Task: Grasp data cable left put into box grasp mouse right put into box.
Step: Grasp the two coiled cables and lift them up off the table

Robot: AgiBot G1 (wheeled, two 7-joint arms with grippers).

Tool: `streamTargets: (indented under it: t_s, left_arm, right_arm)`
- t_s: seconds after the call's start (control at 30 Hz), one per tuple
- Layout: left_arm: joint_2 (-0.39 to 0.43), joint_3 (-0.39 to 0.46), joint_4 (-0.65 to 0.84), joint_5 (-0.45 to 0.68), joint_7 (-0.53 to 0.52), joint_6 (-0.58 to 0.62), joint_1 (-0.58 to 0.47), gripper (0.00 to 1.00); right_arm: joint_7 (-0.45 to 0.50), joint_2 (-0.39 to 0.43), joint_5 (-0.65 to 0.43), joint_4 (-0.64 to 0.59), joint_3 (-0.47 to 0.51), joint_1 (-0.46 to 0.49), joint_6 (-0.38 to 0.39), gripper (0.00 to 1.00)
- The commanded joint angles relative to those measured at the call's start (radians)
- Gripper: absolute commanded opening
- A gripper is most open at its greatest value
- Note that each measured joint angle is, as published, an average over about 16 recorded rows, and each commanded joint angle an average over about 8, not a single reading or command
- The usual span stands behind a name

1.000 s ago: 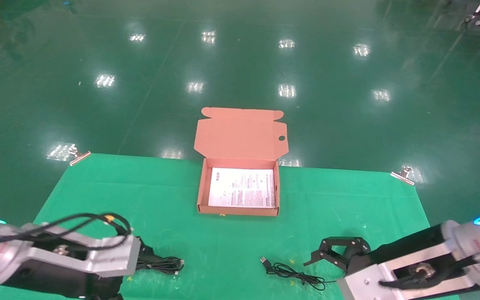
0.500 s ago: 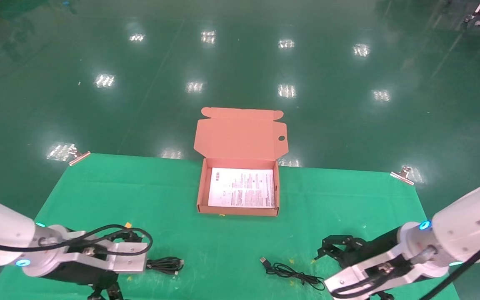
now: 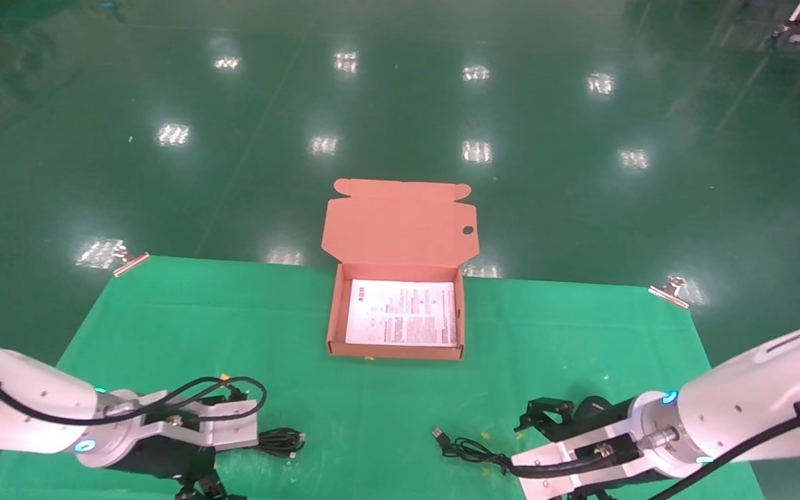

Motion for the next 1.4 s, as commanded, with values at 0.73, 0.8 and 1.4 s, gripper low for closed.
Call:
streamTargets:
  t_s: [0.73, 0.8, 1.4]
  left_arm:
    - [0.119, 0.012, 0.303, 0.030, 0.134, -0.093, -0.044, 1.00]
    - [0.128, 0.012, 0.329, 0.029, 0.146, -0.099, -0.049, 1.00]
    - [0.183, 0.005, 0.523, 0.016, 0.275, -0.144, -0.090, 1.00]
  right_arm:
    - [0.031, -0.135, -0.059, -0.241, -0.021, -0.026, 0.086, 1.00]
    - [0.021, -0.145, -0.059, -0.261, -0.023, -0.026, 0.090, 1.00]
    - [-0.057, -0.213, -0.065, -0.396, -0.030, -0.044, 0.156, 1.00]
